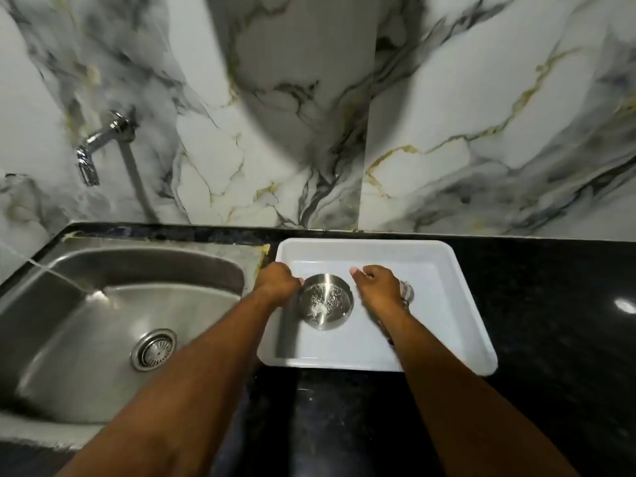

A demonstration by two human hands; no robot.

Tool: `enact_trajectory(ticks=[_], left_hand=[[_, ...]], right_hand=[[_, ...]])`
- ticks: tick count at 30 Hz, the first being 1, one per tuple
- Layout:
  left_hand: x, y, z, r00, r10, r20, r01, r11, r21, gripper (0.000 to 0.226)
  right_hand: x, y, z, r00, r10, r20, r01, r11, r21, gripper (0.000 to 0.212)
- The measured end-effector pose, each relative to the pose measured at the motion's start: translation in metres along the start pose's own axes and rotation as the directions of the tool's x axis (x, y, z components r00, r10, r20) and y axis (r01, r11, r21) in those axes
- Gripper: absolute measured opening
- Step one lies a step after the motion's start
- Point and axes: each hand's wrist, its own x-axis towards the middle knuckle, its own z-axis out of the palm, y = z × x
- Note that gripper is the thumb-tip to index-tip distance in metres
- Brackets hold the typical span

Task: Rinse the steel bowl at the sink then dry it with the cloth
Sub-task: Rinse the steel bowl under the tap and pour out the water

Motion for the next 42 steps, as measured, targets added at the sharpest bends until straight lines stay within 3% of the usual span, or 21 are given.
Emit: enact_trajectory(ticks=[3, 6, 12, 14, 16, 19, 24, 27, 28, 32, 35, 39, 42], left_hand=[[0.01, 0.001, 0.02, 0.992, -0.113, 0.056, 0.111, 0.993, 0.041, 0.036], [0.018, 0.001, 0.034, 0.992, -0.125, -0.001, 0.125, 0.987, 0.104, 0.038], [0.02, -0.006, 0.026, 0.992, -0.113, -0.053, 0.117, 0.989, 0.094, 0.037], [0.019, -0.008, 0.006, 0.994, -0.101, -0.036, 0.102, 0.994, 0.038, 0.03], [0.022, -0.011, -0.019, 0.996, -0.091, -0.025, 0.087, 0.988, -0.13, 0.022], [0.021, -0.019, -0.065, 0.994, -0.059, -0.09, 0.028, 0.95, -0.31, 0.012], [0.024, -0.067, -0.145, 0.983, -0.017, -0.184, -0.059, 0.913, -0.403, 0.012], [0.03, -0.115, -0.191, 0.982, -0.021, -0.188, -0.056, 0.917, -0.395, 0.005], [0.032, -0.132, -0.207, 0.983, -0.022, -0.183, -0.05, 0.925, -0.378, 0.001], [0.044, -0.199, -0.254, 0.986, 0.012, -0.164, -0.054, 0.965, -0.257, 0.023], [0.058, -0.241, -0.283, 0.971, 0.067, -0.231, -0.09, 0.992, -0.089, 0.01], [0.09, -0.266, -0.318, 0.855, 0.265, -0.446, -0.169, 0.955, 0.242, 0.065], [0.12, -0.25, -0.342, 0.754, 0.397, -0.524, -0.199, 0.897, 0.394, 0.092]], right_hand=[[0.011, 0.011, 0.008, 0.999, -0.002, 0.039, 0.012, 0.968, -0.249, 0.036], [0.018, 0.021, 0.022, 0.995, 0.07, 0.075, -0.04, 0.937, -0.347, 0.021], [0.016, 0.01, 0.035, 1.0, -0.029, 0.002, 0.026, 0.872, -0.49, 0.027], [0.011, -0.006, 0.037, 0.997, -0.075, -0.021, 0.057, 0.888, -0.457, 0.028], [0.005, -0.031, 0.041, 0.993, -0.102, -0.063, 0.068, 0.91, -0.409, 0.025], [-0.009, -0.072, 0.055, 0.989, -0.128, -0.074, 0.107, 0.965, -0.239, 0.016], [-0.039, -0.122, 0.116, 0.992, -0.128, 0.025, 0.128, 0.992, -0.014, 0.015], [-0.058, -0.148, 0.176, 0.996, -0.073, 0.046, 0.068, 0.992, 0.102, 0.025], [-0.065, -0.155, 0.197, 0.998, -0.047, 0.049, 0.041, 0.991, 0.125, 0.027], [-0.084, -0.175, 0.276, 0.997, 0.024, 0.079, -0.037, 0.983, 0.179, 0.026], [-0.091, -0.184, 0.326, 0.994, 0.066, 0.089, -0.083, 0.975, 0.205, 0.018], [-0.091, -0.19, 0.368, 0.99, 0.12, 0.078, -0.134, 0.967, 0.214, 0.002], [-0.088, -0.193, 0.387, 0.99, 0.14, 0.035, -0.144, 0.965, 0.219, 0.008]])
